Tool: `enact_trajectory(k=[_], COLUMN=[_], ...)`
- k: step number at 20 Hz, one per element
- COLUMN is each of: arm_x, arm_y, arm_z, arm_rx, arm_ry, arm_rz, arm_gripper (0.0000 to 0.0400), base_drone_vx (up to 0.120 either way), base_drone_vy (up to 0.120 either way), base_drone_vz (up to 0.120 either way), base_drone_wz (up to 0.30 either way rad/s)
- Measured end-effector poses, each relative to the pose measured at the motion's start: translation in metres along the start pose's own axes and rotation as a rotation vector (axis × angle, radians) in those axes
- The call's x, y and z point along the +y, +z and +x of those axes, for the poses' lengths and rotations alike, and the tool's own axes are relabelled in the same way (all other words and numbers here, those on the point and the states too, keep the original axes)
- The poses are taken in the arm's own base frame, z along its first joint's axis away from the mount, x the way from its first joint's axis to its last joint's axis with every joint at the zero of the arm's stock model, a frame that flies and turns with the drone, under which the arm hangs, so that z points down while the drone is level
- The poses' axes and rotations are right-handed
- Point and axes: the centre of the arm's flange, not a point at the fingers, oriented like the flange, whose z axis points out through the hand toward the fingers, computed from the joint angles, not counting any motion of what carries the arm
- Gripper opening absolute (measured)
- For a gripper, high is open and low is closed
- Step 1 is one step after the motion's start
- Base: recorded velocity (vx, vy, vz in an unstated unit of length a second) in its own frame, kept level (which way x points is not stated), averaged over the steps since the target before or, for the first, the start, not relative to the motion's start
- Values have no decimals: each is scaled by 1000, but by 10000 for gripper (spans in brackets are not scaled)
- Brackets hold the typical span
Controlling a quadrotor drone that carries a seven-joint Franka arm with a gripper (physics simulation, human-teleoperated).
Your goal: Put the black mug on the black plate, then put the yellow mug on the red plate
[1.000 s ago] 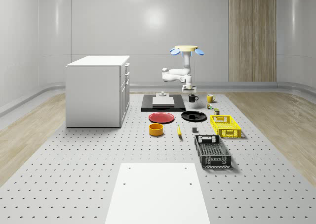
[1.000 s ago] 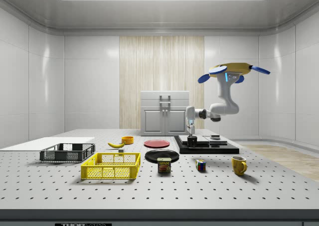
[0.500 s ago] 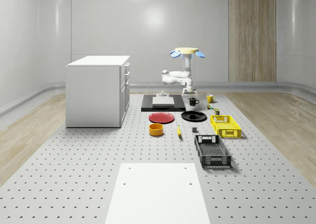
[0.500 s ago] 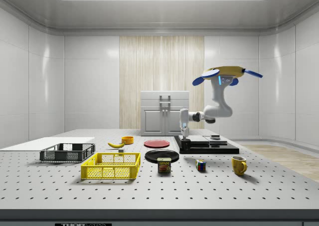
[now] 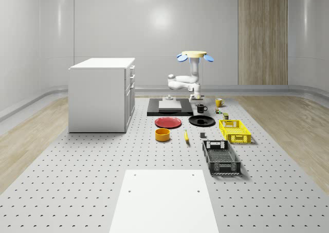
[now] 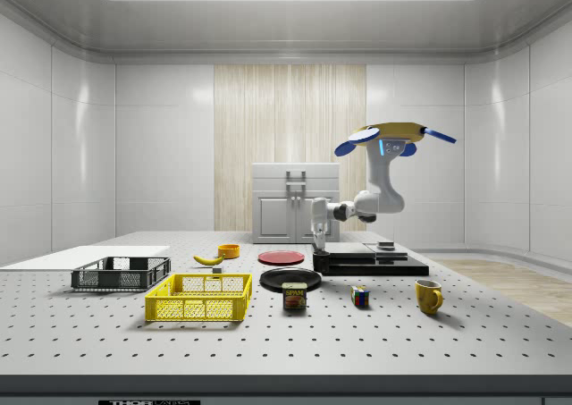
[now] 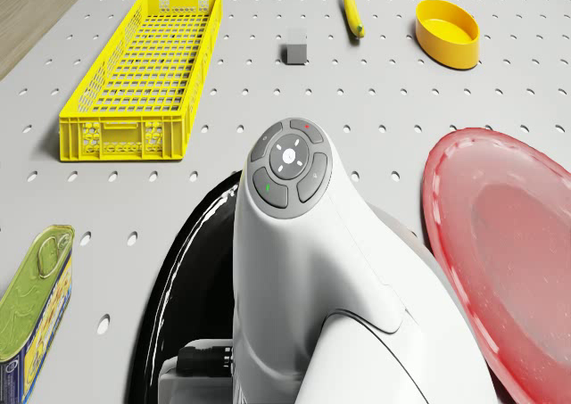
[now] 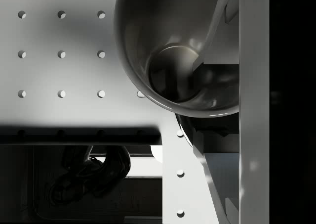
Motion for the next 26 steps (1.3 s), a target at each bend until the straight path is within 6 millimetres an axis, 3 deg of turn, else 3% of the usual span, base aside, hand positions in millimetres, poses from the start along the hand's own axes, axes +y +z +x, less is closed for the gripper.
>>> enact_trajectory(k=[20,26], arm_x=[0,0], arm_y=[0,14], arm_z=[0,0], arm_rx=[0,0], arm_ry=[0,0], arm_rz=[0,0], arm_gripper=[110,110], base_drone_vx=[114,7], base_drone_vy=[-8,0], base_drone_vz=[0,0], base_drone_wz=[0,0])
